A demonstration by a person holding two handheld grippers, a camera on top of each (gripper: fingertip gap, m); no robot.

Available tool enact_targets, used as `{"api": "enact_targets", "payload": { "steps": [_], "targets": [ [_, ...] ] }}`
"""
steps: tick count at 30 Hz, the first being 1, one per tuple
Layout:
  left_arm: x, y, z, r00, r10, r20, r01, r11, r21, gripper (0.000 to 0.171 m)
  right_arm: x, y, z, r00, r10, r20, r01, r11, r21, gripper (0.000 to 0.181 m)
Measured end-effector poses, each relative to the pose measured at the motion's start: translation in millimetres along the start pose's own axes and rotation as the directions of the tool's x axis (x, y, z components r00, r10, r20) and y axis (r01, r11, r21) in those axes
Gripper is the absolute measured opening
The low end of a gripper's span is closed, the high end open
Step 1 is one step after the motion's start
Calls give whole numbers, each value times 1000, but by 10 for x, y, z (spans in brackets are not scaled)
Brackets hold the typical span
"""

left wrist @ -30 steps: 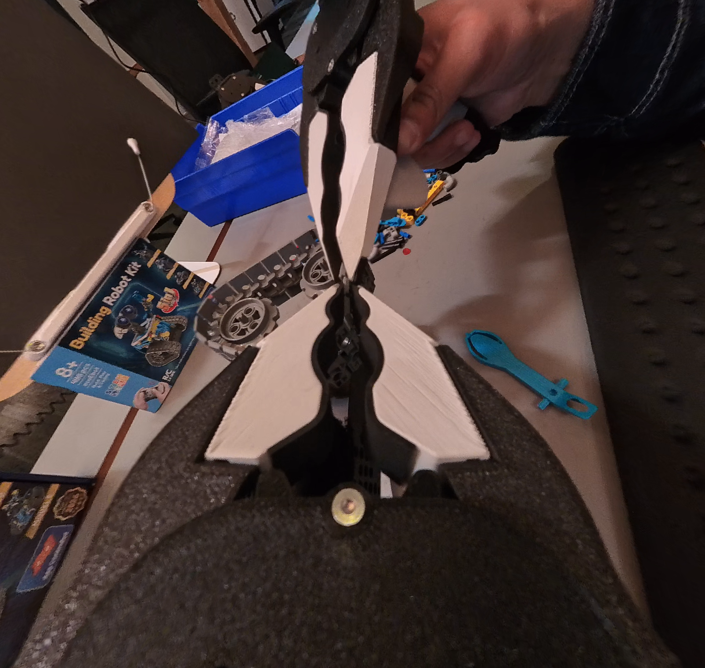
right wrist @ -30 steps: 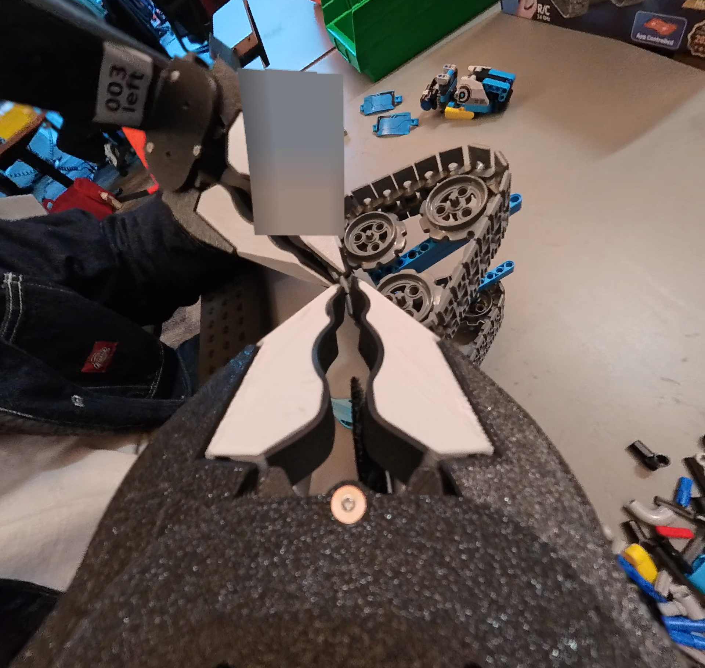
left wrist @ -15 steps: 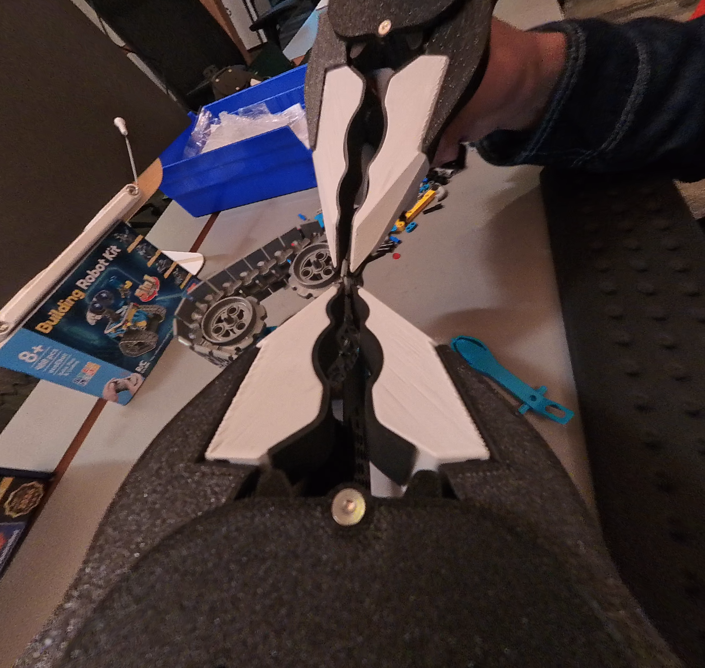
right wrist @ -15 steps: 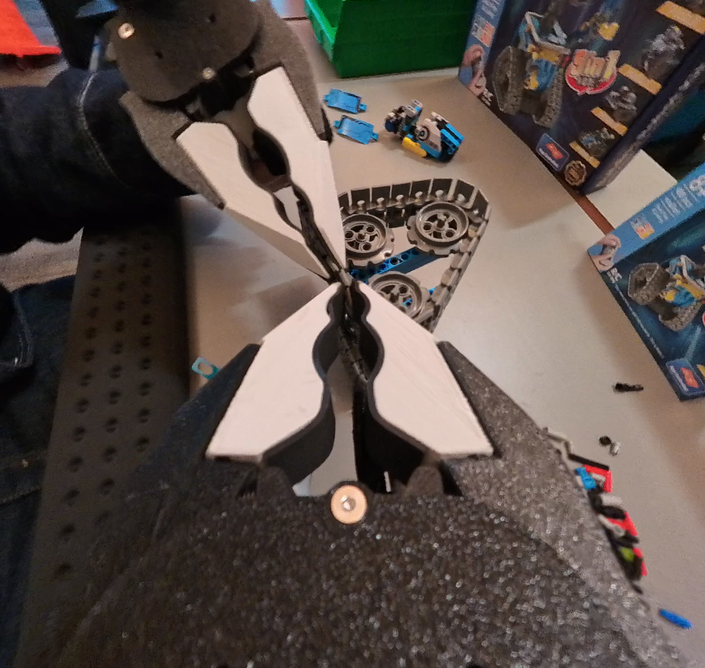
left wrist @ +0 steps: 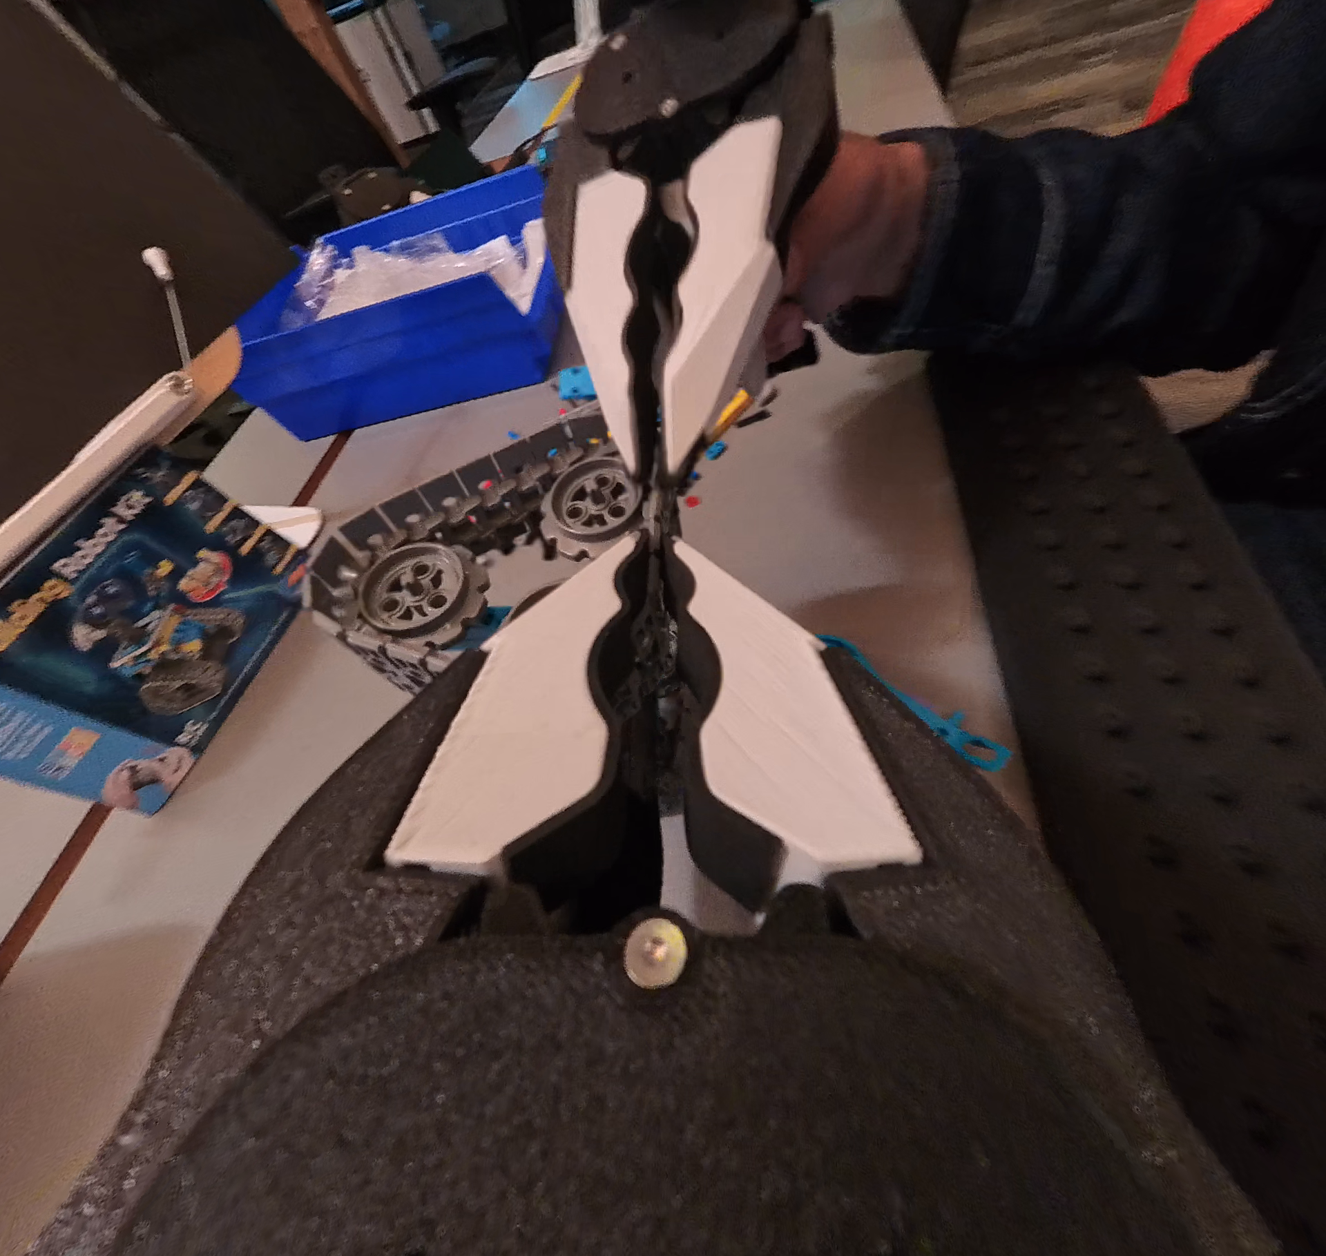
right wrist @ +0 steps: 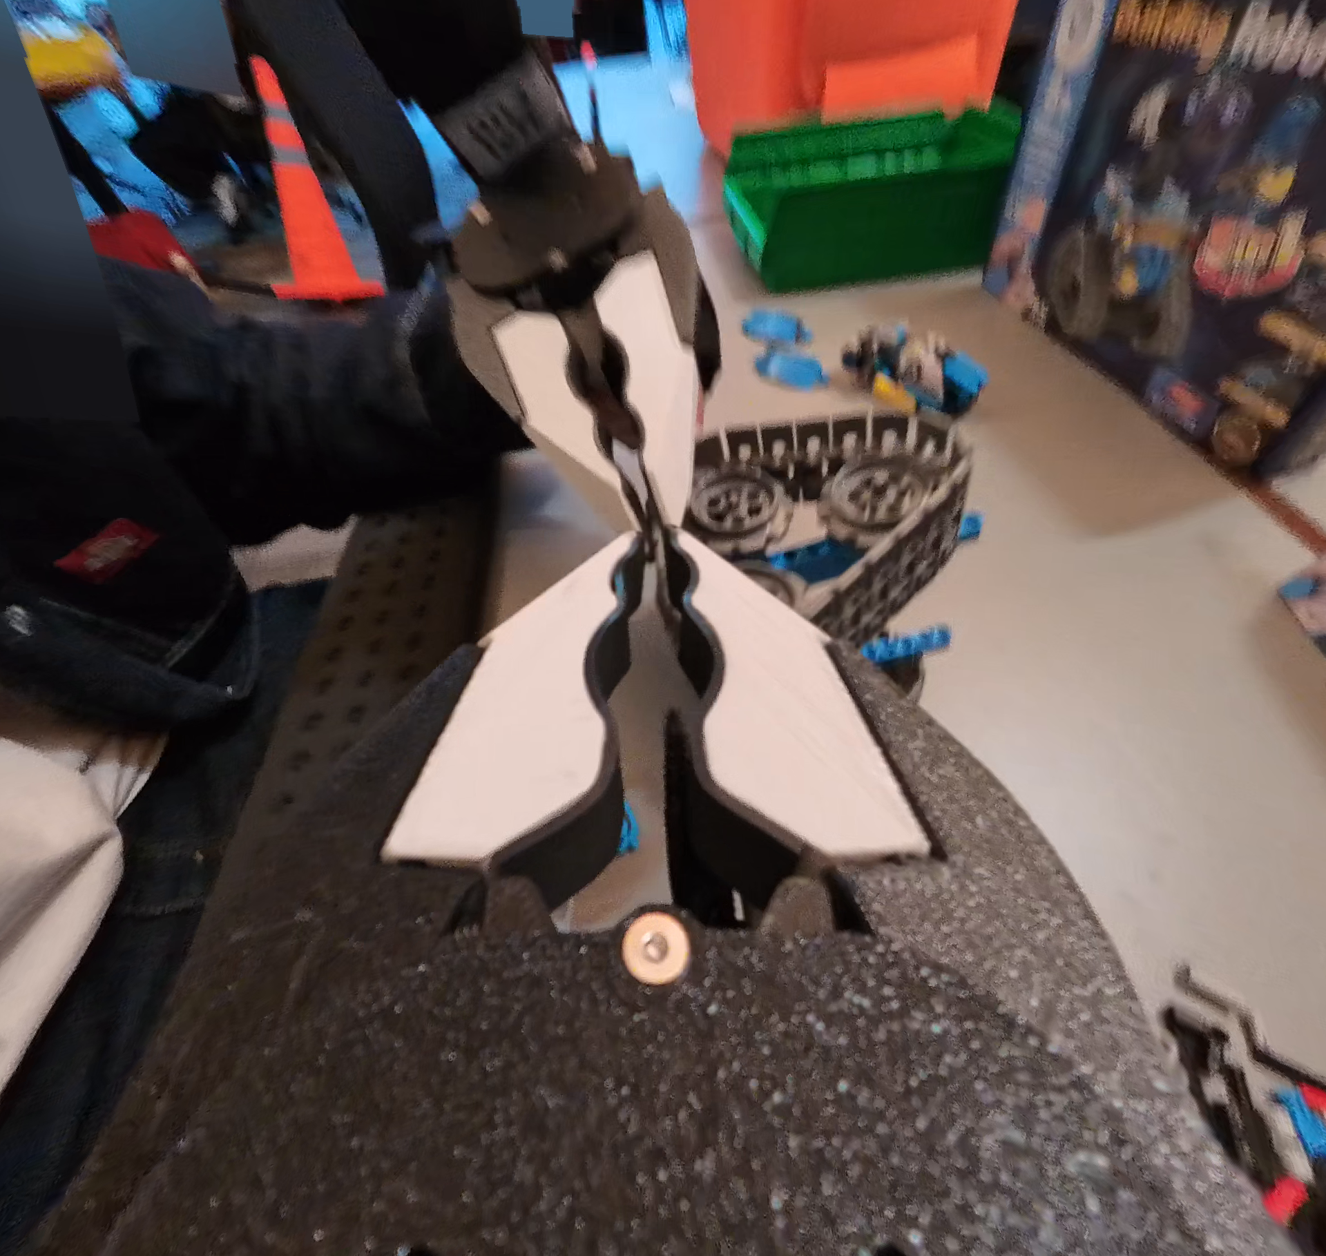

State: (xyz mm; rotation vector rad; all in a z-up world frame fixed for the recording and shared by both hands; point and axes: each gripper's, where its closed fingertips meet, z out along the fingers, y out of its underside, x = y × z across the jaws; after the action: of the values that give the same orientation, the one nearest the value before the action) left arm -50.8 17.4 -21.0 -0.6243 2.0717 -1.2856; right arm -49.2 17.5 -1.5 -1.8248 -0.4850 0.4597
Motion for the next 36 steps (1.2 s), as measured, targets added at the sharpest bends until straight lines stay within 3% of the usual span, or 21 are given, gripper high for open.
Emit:
{"api": "enact_targets", "payload": {
  "steps": [3,6,10,13,18,24,25,27,30,32,35,36],
  "targets": [
    [-3,-7,-91,999,-42,-25,43,998,53,3,53,-285,-181,1000,4,-9,-2,981,194,11],
    [-168,-32,-217,995,-94,25,90,988,126,6,337,-308,-331,992,110,-64,-87,954,286,16],
    [-329,-218,-473,980,-197,16,183,937,298,5,623,-143,-362,950,311,-29,-287,905,315,17],
    [-489,-215,-605,963,-267,45,236,910,342,7,740,17,-311,907,420,-6,-401,870,287,18],
    [-562,-112,-570,948,-313,57,280,905,320,15,792,276,-158,875,483,-23,-471,863,183,18],
    [-488,39,-449,953,-298,51,280,934,221,23,837,323,-150,866,497,-52,-482,859,176,15],
    [-402,88,-443,947,-321,-14,318,930,183,28,852,312,-171,867,495,-58,-478,859,185,15],
    [-212,318,-433,909,-396,-131,403,915,32,57,864,276,-211,866,496,-53,-477,855,204,15],
    [-273,712,-381,907,-419,-43,415,906,-88,81,891,272,-239,865,497,-61,-475,853,215,15],
    [-290,765,-282,898,-437,-50,432,898,-86,78,940,386,-202,863,495,-99,-475,863,175,16],
    [-223,840,-157,907,-411,-97,400,909,-115,38,928,723,-43,867,477,-142,-481,877,8,17],
    [-242,825,-145,905,-416,-92,407,907,-106,36,889,759,11,878,462,-128,-467,884,-17,17]
  ]
}}
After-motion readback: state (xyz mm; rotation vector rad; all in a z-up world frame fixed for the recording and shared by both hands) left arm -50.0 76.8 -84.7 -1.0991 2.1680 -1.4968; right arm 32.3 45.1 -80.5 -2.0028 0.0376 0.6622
